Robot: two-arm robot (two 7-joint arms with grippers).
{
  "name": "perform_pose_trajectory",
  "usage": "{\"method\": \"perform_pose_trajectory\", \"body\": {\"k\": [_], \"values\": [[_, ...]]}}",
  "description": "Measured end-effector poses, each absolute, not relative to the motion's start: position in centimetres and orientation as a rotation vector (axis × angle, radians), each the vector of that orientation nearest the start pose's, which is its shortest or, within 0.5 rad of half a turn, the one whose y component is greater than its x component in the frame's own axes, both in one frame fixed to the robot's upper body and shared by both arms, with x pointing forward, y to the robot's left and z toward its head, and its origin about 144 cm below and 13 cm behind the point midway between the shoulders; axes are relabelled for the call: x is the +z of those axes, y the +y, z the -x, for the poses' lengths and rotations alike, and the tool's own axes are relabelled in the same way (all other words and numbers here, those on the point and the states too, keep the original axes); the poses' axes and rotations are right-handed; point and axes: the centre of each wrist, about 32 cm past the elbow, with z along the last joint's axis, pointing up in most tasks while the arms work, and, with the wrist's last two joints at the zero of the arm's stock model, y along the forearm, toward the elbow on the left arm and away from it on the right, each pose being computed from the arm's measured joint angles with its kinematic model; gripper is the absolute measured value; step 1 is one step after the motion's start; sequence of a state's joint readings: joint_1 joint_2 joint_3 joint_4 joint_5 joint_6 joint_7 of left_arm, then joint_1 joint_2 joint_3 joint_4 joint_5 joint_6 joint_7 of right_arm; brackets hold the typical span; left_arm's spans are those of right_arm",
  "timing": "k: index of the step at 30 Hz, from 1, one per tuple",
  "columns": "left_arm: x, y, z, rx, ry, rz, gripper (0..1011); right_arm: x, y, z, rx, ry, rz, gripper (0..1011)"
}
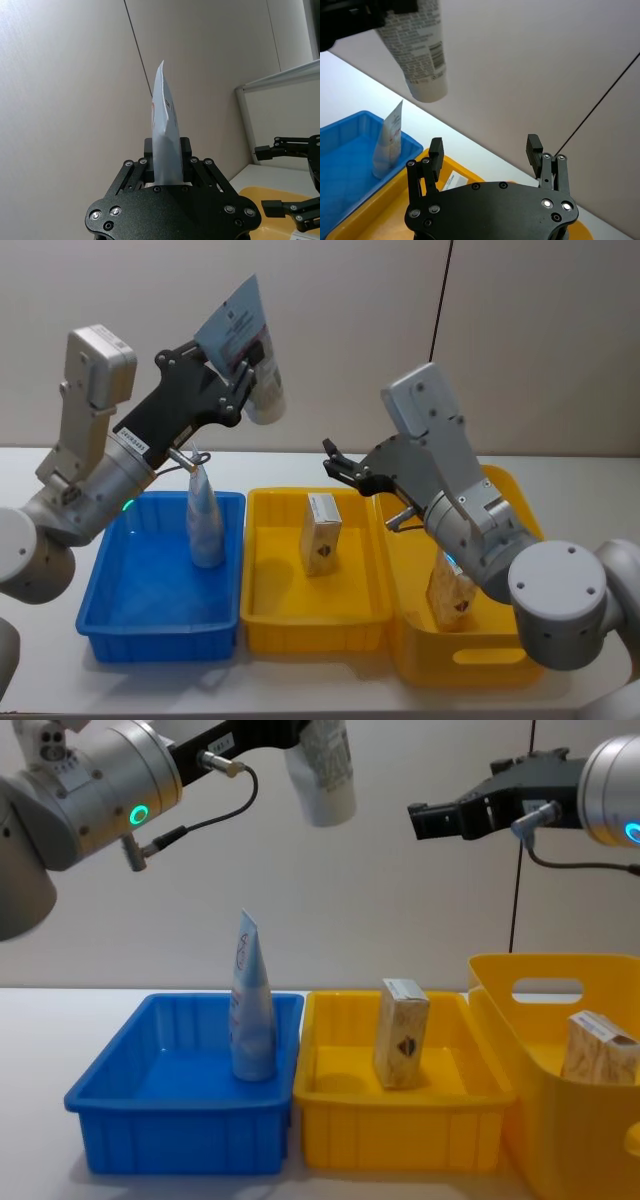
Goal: Bimanual collaborative sorting of washing and personal care products
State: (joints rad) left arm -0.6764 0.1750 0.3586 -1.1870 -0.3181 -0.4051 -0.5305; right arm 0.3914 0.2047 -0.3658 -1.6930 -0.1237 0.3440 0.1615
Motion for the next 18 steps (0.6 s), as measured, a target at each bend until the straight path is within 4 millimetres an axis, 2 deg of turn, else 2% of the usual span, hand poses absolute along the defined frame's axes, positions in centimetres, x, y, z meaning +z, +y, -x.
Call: {"method": "perform_pose_trajectory", "body": {"k": [18], "values": [[128.63, 19.20, -62.34, 0.709, -0.510, 0.330, 259, 130.12, -16.40, -52.26, -1.094, -0.462, 0.248, 1004]]}}
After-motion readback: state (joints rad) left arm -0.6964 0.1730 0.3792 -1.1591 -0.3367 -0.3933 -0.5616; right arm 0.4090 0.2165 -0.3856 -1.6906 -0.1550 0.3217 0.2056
